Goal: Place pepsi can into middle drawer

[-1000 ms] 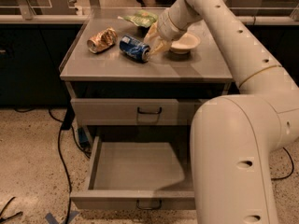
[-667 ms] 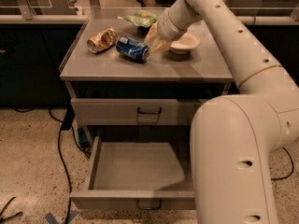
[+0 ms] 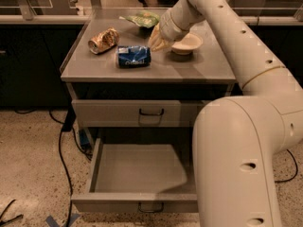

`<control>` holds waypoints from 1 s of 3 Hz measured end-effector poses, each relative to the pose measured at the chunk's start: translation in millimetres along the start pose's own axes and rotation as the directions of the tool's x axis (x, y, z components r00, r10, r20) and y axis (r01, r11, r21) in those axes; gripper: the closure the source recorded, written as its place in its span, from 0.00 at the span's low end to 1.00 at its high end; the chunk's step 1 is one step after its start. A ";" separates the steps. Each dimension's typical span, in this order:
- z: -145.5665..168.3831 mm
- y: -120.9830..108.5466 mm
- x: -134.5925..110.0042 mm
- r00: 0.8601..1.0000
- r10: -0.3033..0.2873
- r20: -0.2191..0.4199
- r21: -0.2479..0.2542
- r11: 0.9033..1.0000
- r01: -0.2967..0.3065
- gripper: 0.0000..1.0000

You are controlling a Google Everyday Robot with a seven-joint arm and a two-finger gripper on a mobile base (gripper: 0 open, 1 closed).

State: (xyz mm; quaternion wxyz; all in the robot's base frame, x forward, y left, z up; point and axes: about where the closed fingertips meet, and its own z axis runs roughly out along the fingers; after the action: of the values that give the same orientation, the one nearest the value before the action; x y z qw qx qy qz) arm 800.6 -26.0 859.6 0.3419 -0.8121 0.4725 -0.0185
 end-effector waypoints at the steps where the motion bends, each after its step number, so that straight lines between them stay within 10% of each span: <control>1: -1.8 -3.5 -5.1 1.000 -0.011 -0.005 -0.007 1.000 0.011 1.00; 3: -26.2 -20.5 -32.0 0.998 -0.045 -0.038 -0.040 0.998 0.043 1.00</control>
Offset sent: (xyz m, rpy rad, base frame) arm -0.0047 0.0110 0.0536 -0.0801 -0.0101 0.0205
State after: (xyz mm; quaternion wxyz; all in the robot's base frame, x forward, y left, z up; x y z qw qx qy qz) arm 789.1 -8.5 900.8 0.3160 -0.8283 0.4614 -0.0327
